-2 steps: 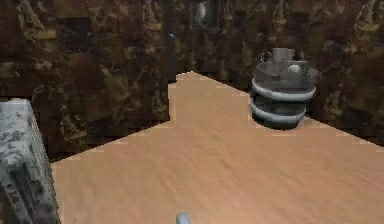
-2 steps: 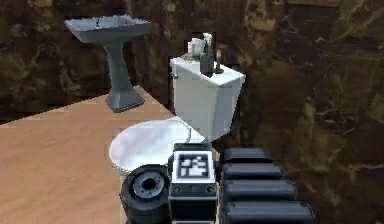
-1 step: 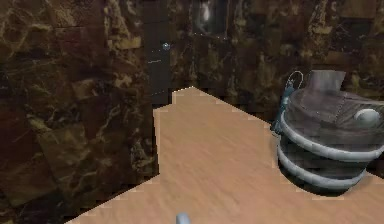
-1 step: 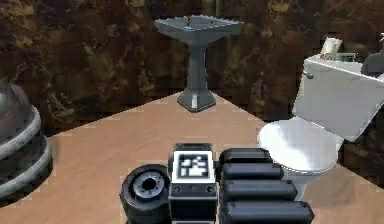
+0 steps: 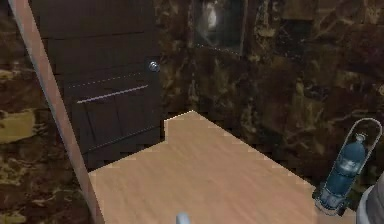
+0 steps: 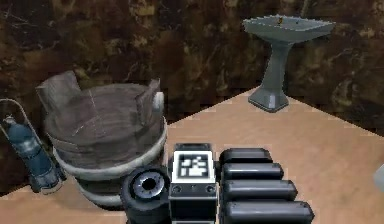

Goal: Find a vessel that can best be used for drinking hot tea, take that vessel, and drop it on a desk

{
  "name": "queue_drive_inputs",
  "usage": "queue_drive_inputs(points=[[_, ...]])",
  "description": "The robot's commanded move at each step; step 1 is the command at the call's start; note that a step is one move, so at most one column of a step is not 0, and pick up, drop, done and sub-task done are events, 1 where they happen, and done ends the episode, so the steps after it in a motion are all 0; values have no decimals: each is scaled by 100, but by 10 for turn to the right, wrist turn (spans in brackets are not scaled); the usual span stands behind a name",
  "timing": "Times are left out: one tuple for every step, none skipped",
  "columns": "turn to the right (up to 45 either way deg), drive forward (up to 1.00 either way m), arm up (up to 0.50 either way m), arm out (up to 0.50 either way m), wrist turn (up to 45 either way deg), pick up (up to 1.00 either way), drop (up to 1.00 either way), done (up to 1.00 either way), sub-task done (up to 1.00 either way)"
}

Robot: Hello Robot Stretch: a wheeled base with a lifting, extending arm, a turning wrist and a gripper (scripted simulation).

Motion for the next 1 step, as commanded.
queue_drive_inputs(points=[[-30, 0, 0, 0, 0, 0, 0, 0, 0]])
